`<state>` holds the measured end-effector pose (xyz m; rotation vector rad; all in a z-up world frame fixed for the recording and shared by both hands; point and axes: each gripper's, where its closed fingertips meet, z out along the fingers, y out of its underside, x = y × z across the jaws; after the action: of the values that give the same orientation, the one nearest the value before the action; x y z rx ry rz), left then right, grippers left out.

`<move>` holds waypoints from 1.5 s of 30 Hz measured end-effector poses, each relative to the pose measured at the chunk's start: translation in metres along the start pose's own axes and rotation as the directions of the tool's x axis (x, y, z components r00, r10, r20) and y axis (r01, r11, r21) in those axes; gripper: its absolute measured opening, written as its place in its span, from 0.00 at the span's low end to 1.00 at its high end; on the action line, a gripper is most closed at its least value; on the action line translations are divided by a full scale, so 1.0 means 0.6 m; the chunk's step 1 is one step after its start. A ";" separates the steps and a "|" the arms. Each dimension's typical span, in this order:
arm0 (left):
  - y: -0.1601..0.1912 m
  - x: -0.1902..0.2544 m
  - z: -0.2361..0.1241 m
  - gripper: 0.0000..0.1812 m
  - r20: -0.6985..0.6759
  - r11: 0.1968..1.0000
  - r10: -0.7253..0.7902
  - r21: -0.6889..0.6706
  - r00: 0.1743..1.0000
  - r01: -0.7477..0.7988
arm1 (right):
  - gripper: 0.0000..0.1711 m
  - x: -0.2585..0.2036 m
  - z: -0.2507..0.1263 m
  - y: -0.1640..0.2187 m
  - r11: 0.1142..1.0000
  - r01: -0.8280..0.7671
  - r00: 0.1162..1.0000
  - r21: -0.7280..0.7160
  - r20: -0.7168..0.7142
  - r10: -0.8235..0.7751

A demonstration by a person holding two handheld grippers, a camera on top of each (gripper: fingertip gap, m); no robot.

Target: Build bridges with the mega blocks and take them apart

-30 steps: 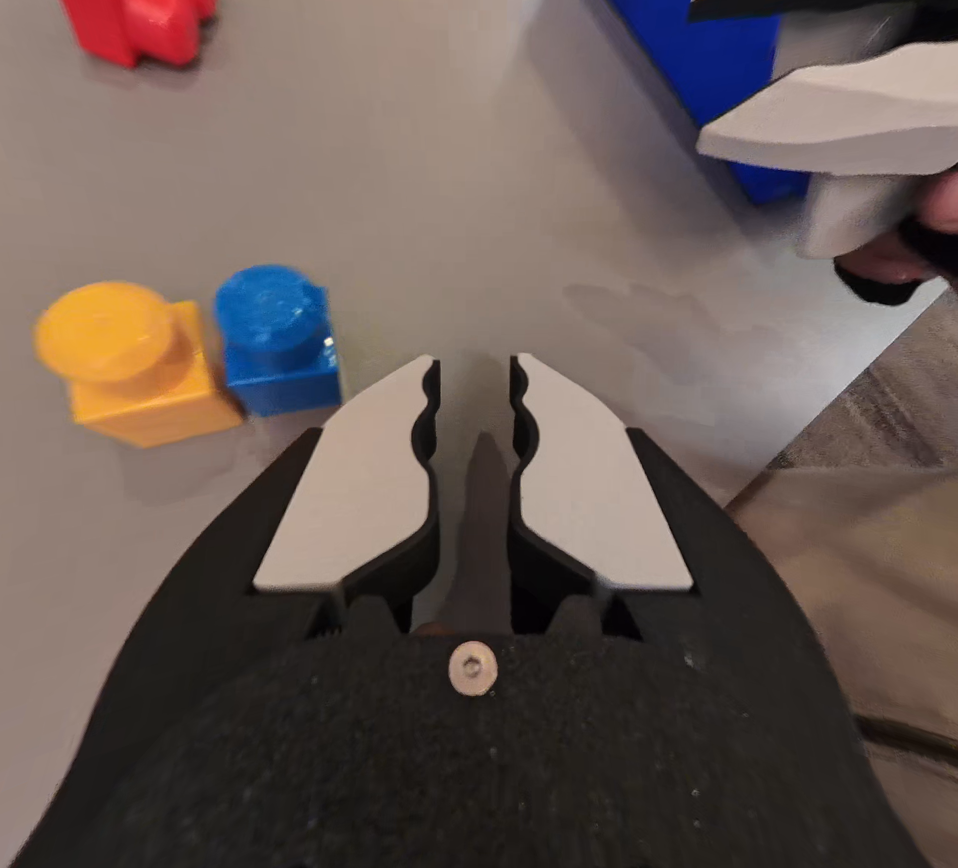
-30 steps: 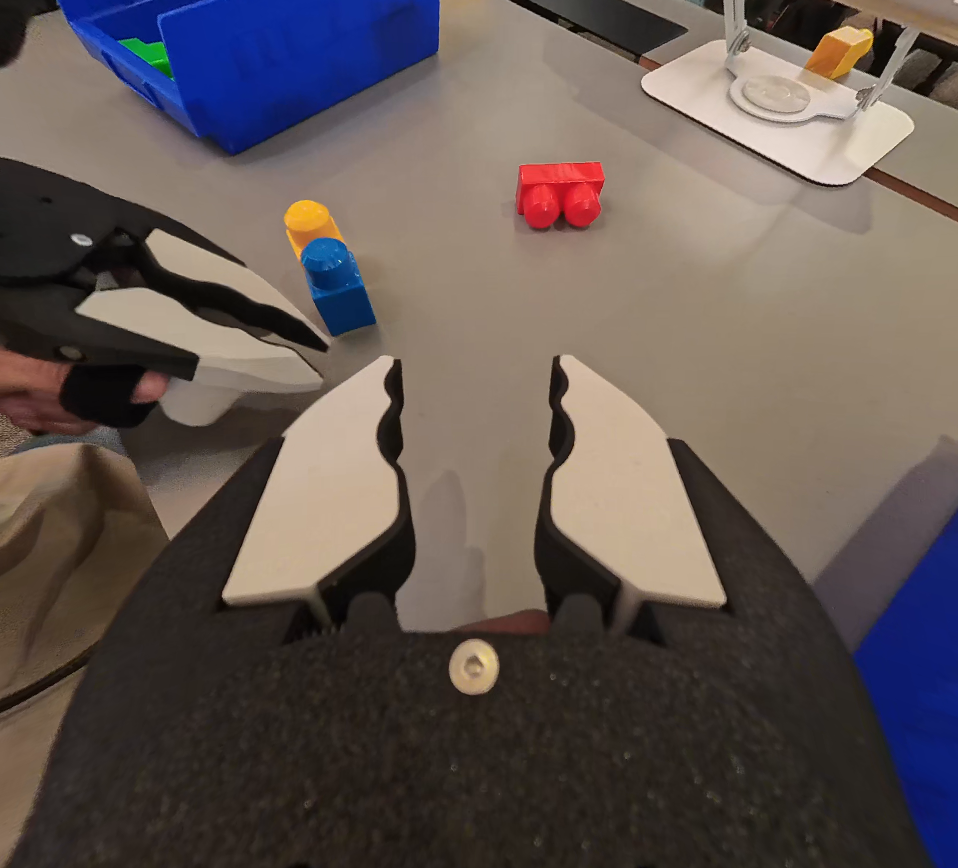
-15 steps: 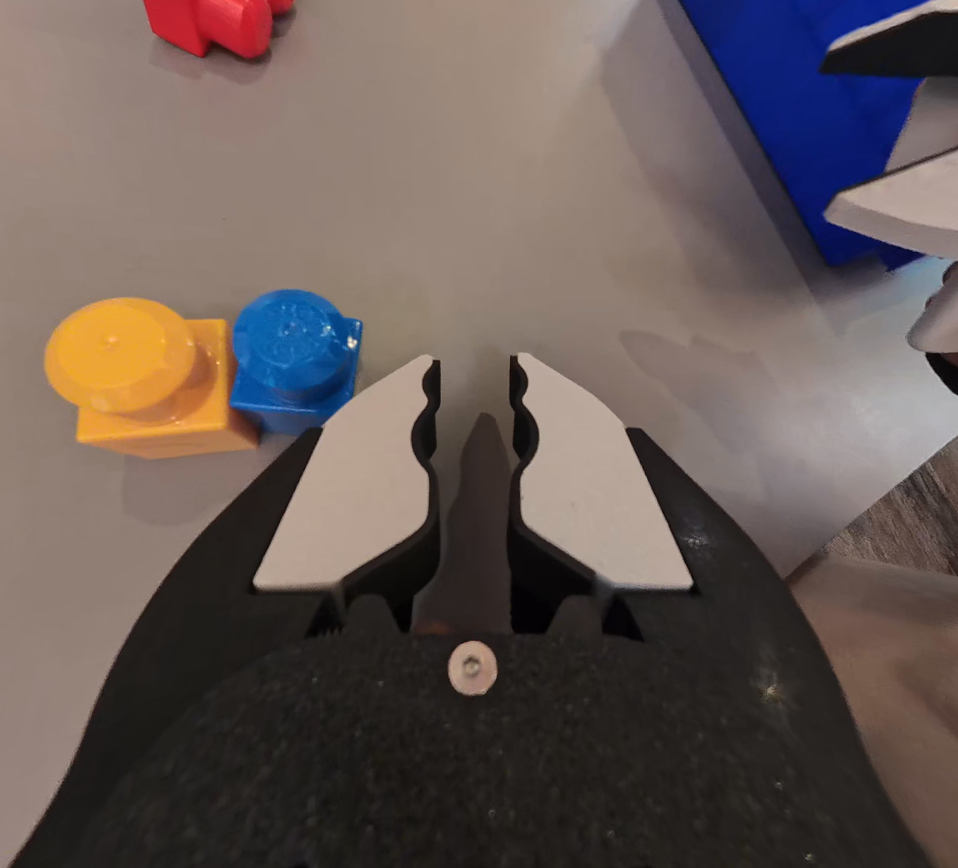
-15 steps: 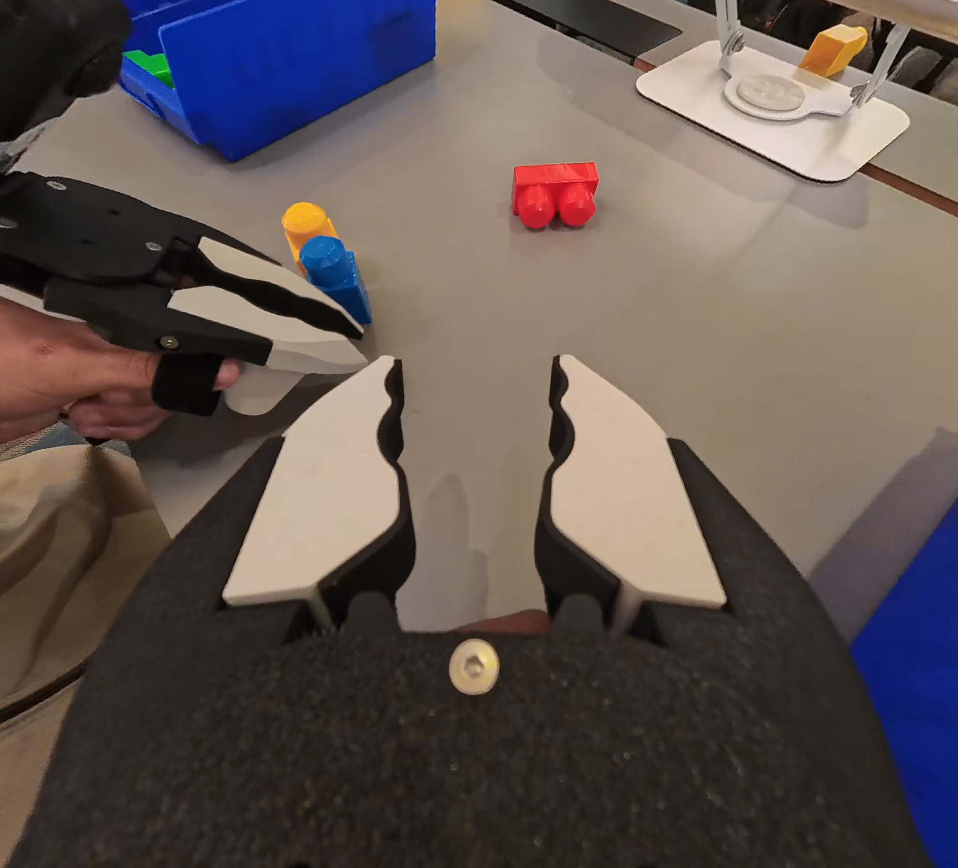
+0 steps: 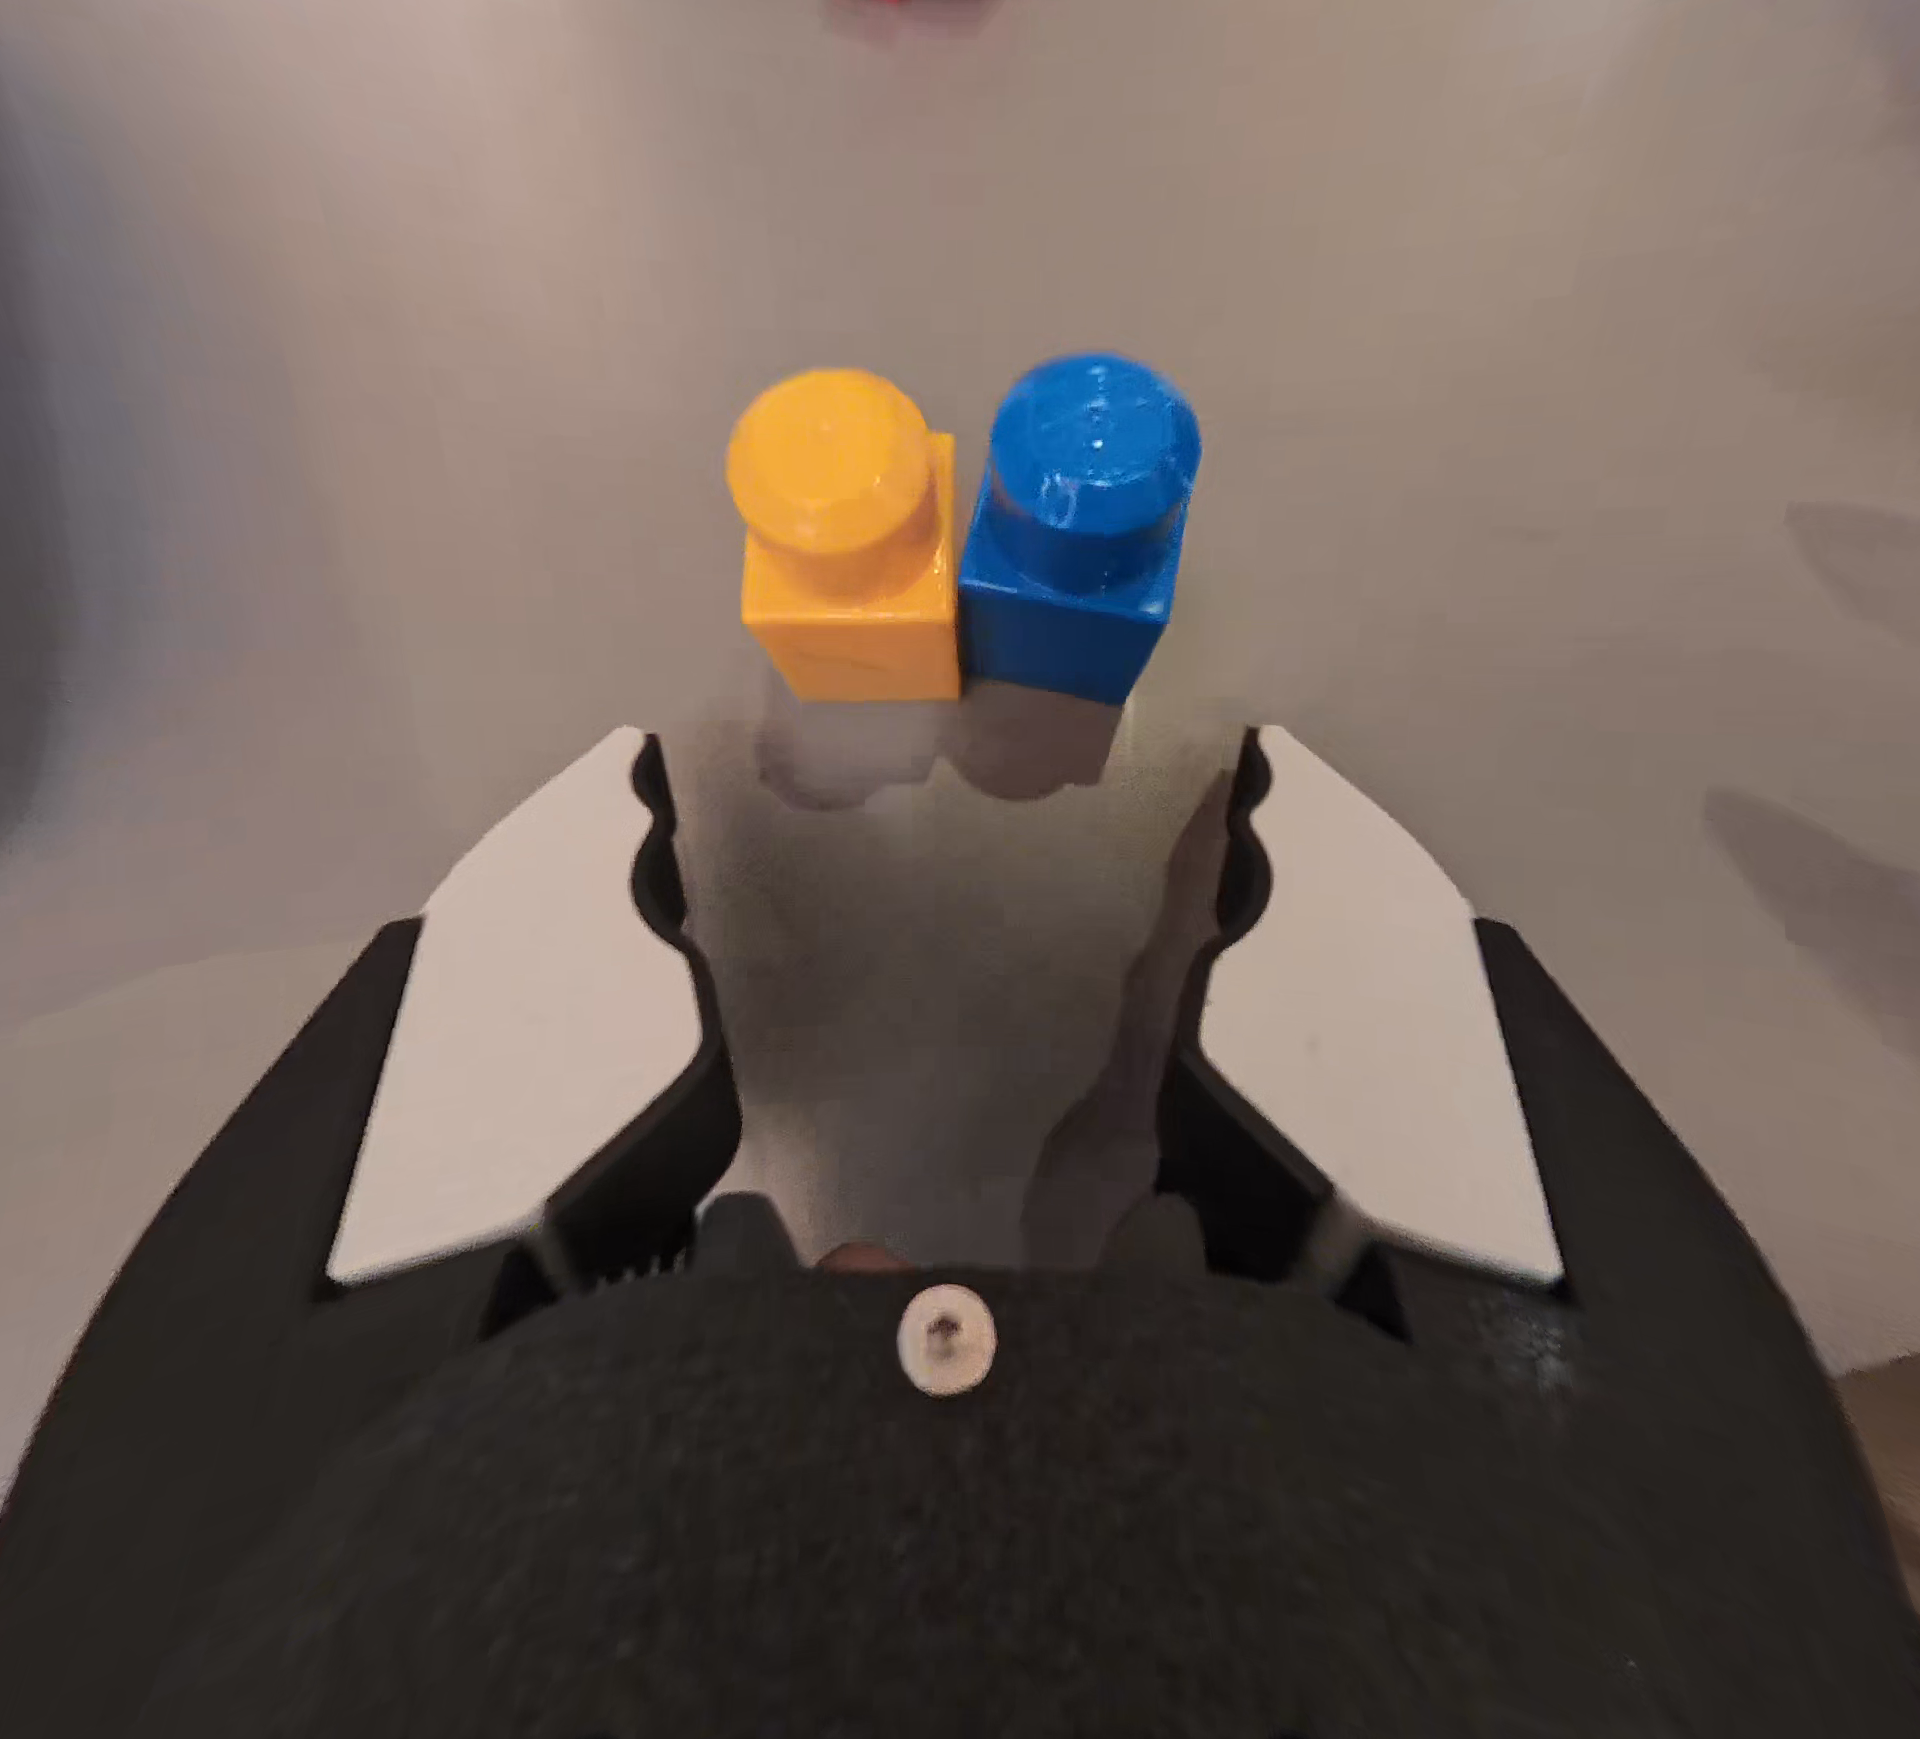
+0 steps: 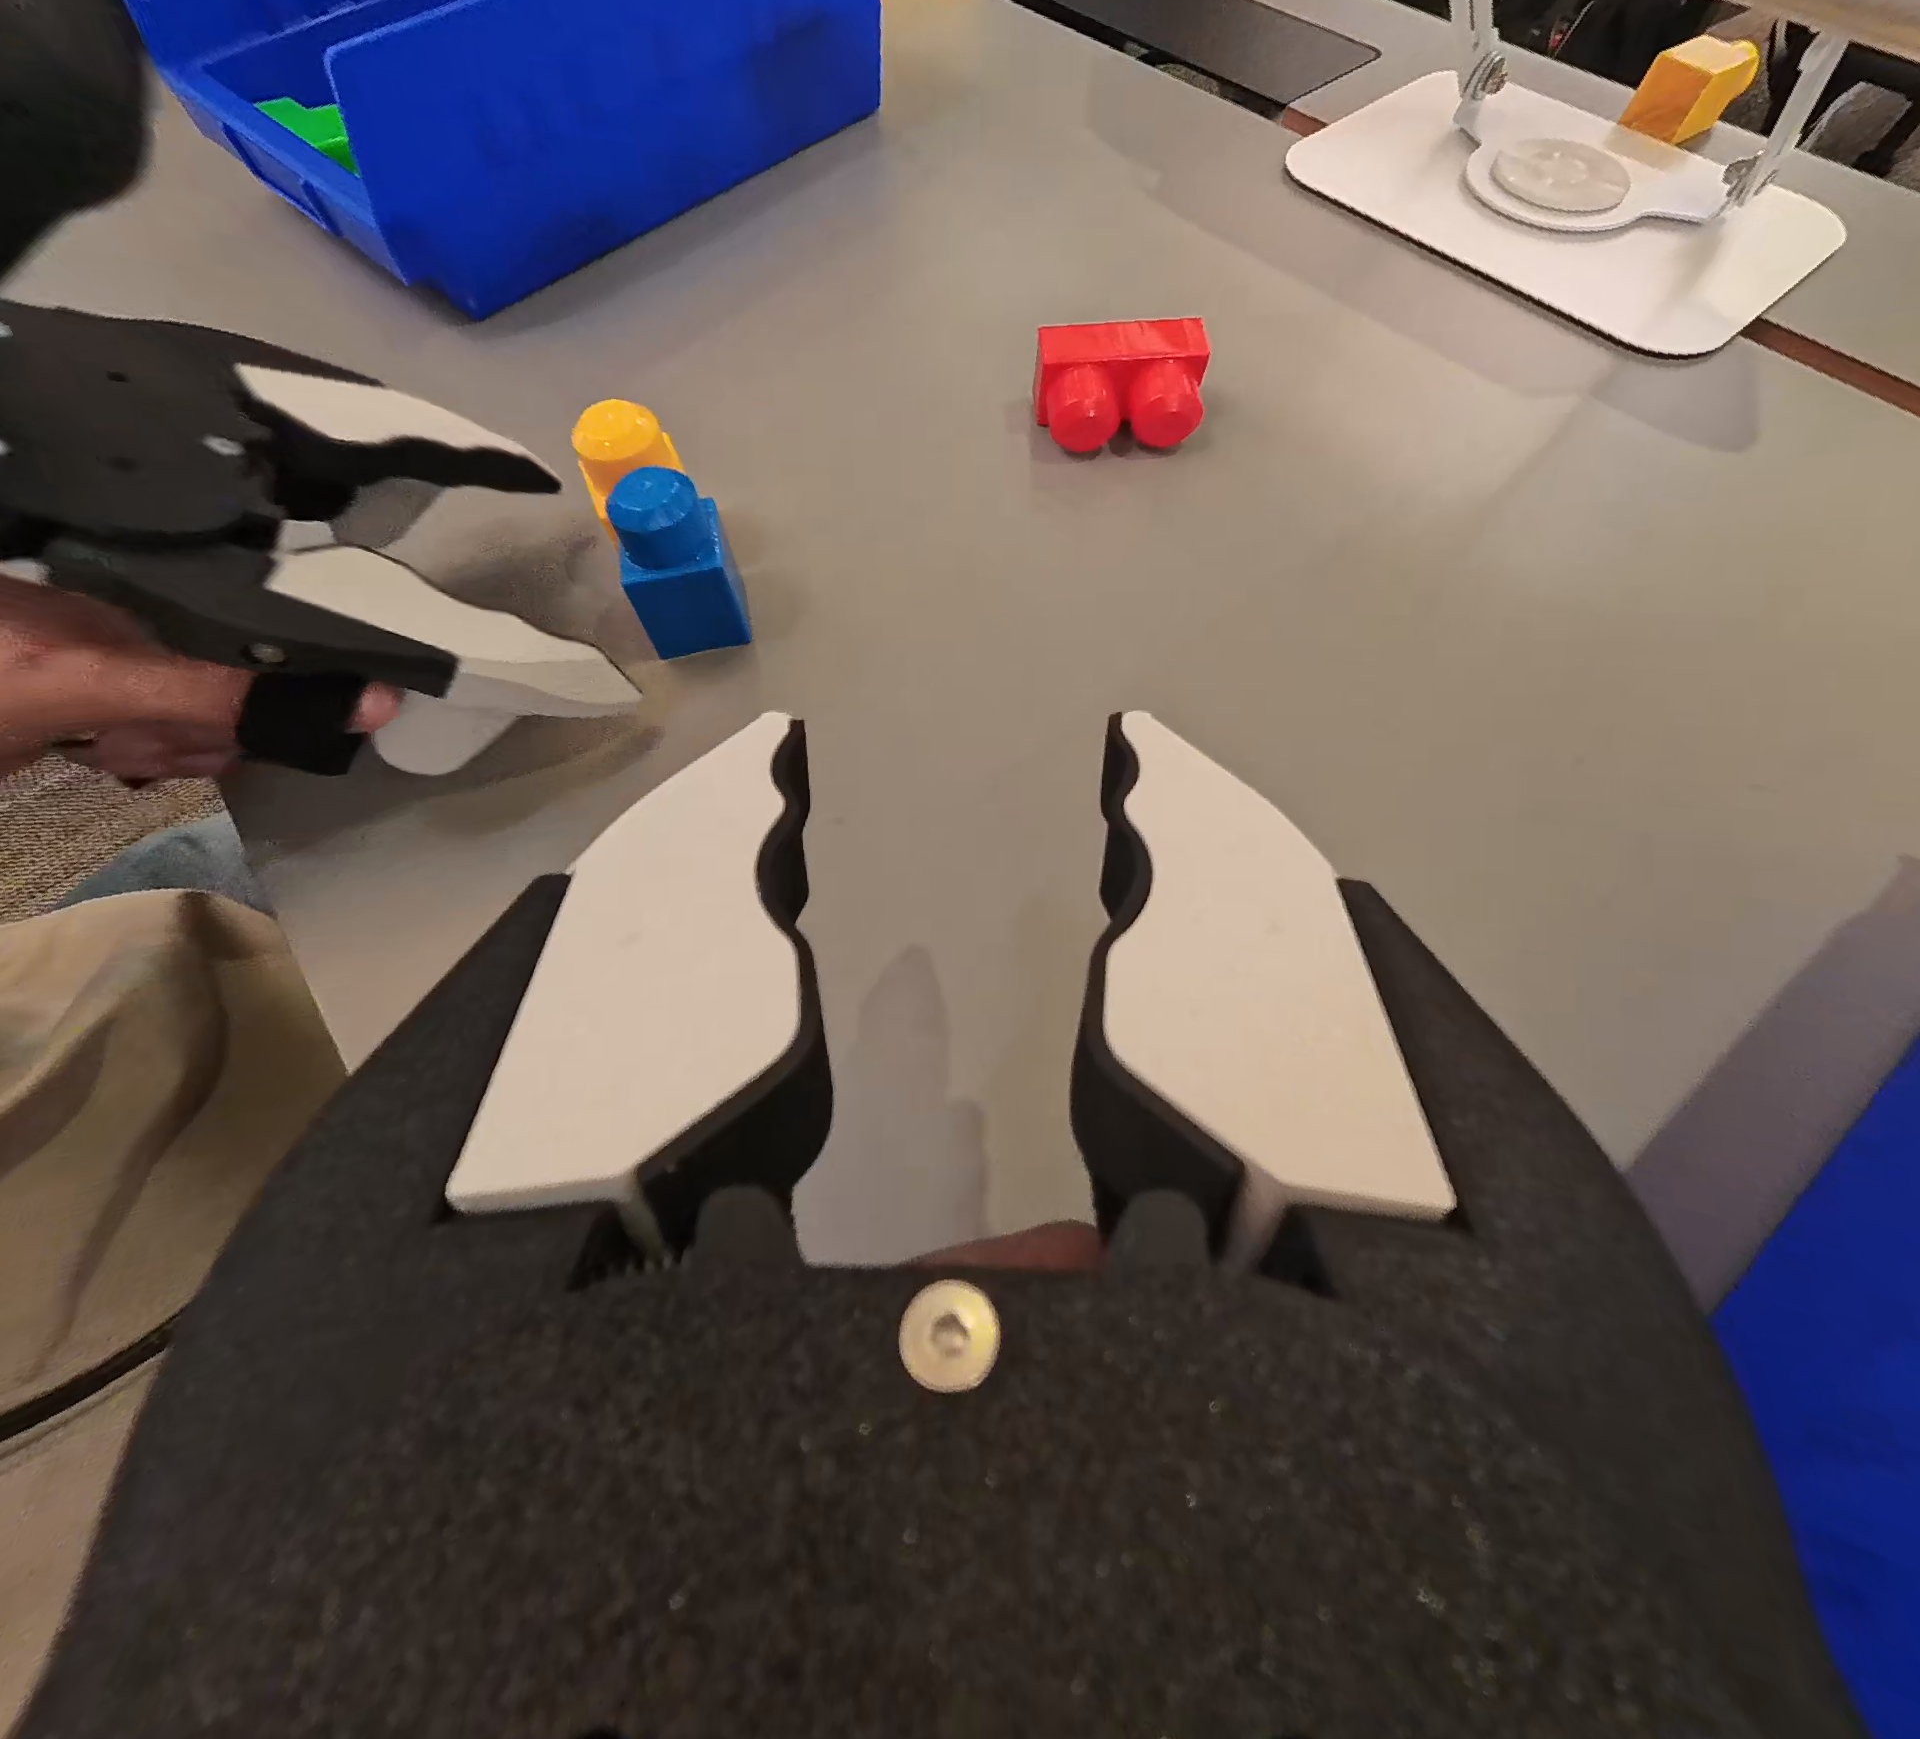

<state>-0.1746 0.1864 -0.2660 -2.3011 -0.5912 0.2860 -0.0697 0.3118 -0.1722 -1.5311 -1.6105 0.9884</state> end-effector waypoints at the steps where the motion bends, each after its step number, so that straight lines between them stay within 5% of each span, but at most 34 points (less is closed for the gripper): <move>1: 0.002 0.001 0.009 0.57 -0.006 0.999 -0.013 -0.037 1.000 0.013 | 0.32 -0.002 0.000 -0.001 1.000 0.002 1.000 0.000 0.002 -0.002; 45: -0.050 0.023 0.067 0.51 -0.143 0.993 0.098 -0.044 0.985 -0.105 | 0.31 -0.003 -0.007 -0.007 1.000 0.007 1.000 0.009 -0.001 -0.007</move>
<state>-0.1873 0.2364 -0.2737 -2.3824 -0.4154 0.1566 -0.0676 0.3103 -0.1666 -1.5183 -1.6076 0.9899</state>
